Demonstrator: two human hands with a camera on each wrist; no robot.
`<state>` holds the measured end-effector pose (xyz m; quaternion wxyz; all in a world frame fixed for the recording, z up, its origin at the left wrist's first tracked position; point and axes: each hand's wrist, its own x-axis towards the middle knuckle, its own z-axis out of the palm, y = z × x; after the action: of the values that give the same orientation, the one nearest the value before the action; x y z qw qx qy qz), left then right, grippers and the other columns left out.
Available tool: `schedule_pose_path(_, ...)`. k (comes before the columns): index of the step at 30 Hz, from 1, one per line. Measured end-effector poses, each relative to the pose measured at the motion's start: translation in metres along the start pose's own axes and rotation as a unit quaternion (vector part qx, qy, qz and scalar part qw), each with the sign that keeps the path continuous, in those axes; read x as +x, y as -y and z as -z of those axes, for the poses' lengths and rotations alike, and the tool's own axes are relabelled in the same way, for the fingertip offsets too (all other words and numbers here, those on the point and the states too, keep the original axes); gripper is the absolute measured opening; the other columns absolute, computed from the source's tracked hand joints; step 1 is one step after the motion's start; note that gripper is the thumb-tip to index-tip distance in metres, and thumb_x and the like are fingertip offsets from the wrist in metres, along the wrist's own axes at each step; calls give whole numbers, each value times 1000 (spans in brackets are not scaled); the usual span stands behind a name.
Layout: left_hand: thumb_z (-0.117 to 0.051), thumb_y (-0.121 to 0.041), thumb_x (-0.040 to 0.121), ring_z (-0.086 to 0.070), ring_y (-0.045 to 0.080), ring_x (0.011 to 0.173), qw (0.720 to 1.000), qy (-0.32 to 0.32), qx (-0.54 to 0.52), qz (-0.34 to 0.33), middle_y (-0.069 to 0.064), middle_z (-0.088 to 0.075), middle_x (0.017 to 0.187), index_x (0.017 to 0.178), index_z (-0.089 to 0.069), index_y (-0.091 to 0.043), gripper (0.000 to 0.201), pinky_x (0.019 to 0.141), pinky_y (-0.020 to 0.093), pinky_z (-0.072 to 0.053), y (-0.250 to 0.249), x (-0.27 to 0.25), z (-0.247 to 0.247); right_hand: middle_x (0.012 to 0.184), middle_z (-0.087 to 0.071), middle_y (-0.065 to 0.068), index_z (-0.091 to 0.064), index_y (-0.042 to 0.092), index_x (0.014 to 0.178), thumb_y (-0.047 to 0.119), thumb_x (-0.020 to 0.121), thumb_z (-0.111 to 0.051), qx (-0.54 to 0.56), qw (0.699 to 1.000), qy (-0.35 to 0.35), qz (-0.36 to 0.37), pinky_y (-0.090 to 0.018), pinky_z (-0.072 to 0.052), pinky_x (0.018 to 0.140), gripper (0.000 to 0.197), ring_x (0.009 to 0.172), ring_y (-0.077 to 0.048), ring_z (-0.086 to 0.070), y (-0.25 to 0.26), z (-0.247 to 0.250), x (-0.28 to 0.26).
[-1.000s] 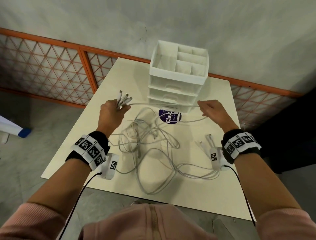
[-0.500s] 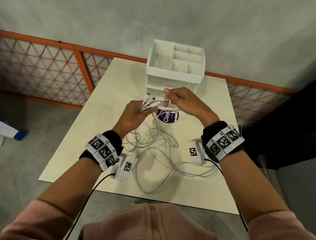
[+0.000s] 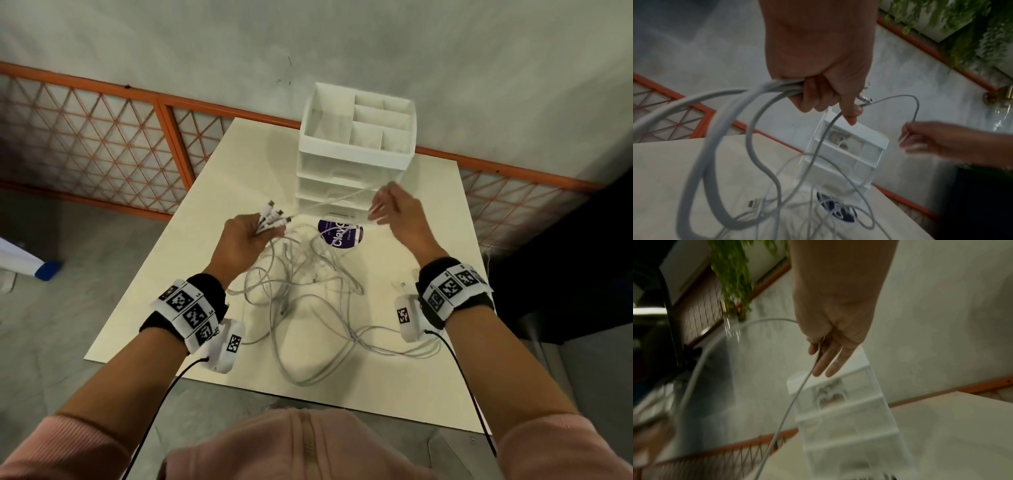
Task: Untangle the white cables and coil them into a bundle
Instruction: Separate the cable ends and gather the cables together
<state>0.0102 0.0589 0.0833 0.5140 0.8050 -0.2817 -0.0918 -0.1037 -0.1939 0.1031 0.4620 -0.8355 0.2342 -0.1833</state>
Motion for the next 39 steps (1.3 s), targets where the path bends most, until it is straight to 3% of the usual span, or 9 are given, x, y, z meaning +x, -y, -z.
schedule_pose_path(5, -74, -41, 70, -54, 15, 63, 994, 84, 52, 51, 17, -70, 73, 60, -60, -34, 18, 62, 30, -39, 20, -2, -9, 71, -62, 2, -56, 15, 75, 20, 90, -59, -17, 983, -127, 129, -13, -46, 59, 17, 61, -1, -58, 57, 33, 11)
schedule_pose_path(8, -76, -39, 71, -51, 20, 62, 991, 86, 64, 75, 12, -64, 66, 65, -64, -20, 24, 62, 31, -37, 18, 1, -7, 72, -62, -10, -61, 11, 75, 26, 81, -69, -8, 985, -92, 147, -24, -49, 63, 18, 61, -11, -57, 67, 47, 13)
schedule_pose_path(12, -76, -32, 75, -44, 16, 54, 988, 86, 84, 92, 1, -49, 52, 57, -55, -19, 30, 55, 30, -32, 14, 7, -2, 63, -47, -15, -61, 22, 71, 30, 78, -72, 53, 991, -39, 116, -21, -39, 43, 15, 46, -6, -40, 60, 54, 5)
schedule_pose_path(17, -80, -31, 70, -52, 21, 67, 981, 109, 121, 109, 2, -54, 62, 57, -55, -20, 31, 59, 28, -33, 21, 10, -7, 57, -62, 11, -68, 16, 67, 28, 67, -81, 36, 996, 28, 83, -12, -40, 60, 18, 58, 0, -54, 49, 52, -3)
schedule_pose_path(21, -79, -35, 70, -61, 31, 91, 979, 78, 144, 124, 14, -68, 89, 89, -68, -3, 39, 73, 33, -42, 35, 11, -6, 46, -45, 8, -64, 25, 60, 46, 57, -83, -158, 987, -1, 22, -26, -32, 55, 29, 48, -8, -37, 16, 68, 1)
schedule_pose_path(25, -84, -32, 64, -64, 29, 84, 967, 136, 170, 130, 7, -64, 76, 79, -71, -11, 29, 69, 29, -40, 40, 12, -2, 52, -45, 7, -67, 16, 69, 29, 62, -86, -149, 982, 104, -58, -16, -34, 48, 24, 42, -2, -40, -8, 69, -19)
schedule_pose_path(28, -86, -21, 61, -63, 19, 74, 946, 224, 203, 119, 1, -64, 67, 66, -71, -16, 17, 69, 28, -41, 40, 8, -1, 57, -49, 11, -69, 14, 78, 32, 62, -86, -194, 935, 275, -111, -22, -31, 56, 30, 53, -2, -42, -26, 58, -36)
schedule_pose_path(34, -84, -22, 65, -55, 7, 65, 857, 424, 259, 135, -10, -63, 65, 81, -76, -17, 18, 59, 16, -39, 46, -8, -5, 93, -59, 15, -62, 39, 90, 66, 49, -78, -371, 740, 501, -251, -34, -45, 95, 51, 92, -8, -56, -78, 21, -66)
schedule_pose_path(39, -77, -41, 71, -28, 12, 41, 823, 471, 230, 217, -5, -36, 47, 50, -46, -20, 43, 44, 24, -23, 53, -23, -1, 84, -66, 8, -66, 18, 101, 51, 78, -68, -359, 746, 492, -270, -27, -46, 75, 40, 78, -10, -61, -73, 2, -73)
